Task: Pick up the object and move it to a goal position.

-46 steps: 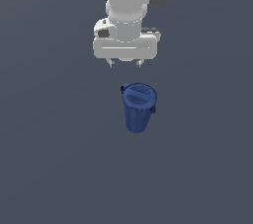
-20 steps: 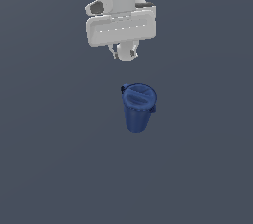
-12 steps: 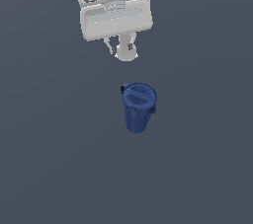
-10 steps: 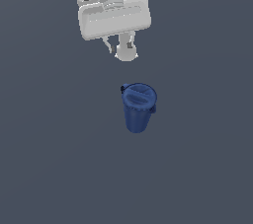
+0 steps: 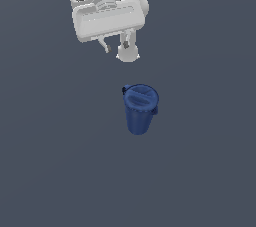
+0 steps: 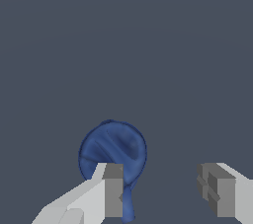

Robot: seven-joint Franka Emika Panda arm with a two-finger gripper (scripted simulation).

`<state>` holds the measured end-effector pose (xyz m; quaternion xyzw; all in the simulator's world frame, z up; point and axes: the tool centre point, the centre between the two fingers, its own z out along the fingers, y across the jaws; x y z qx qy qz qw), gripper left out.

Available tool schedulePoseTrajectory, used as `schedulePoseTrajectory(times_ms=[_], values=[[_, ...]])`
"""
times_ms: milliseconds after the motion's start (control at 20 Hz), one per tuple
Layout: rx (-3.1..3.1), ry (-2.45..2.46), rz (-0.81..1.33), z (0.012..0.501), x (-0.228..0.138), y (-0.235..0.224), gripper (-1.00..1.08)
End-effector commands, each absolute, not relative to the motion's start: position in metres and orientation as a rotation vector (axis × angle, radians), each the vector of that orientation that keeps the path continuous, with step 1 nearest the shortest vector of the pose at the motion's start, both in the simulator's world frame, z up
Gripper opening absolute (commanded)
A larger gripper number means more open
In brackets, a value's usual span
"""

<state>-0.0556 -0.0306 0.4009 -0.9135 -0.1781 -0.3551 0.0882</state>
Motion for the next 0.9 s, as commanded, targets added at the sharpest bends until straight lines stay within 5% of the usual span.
schedulePoseTrajectory(times_ms=[0,850], values=[[-2.687,-0.541,-1.11,0.397,-0.056,-0.034,0.28],[-2.568,-0.567,-1.276,0.308,-0.068,-0.042,0.28]])
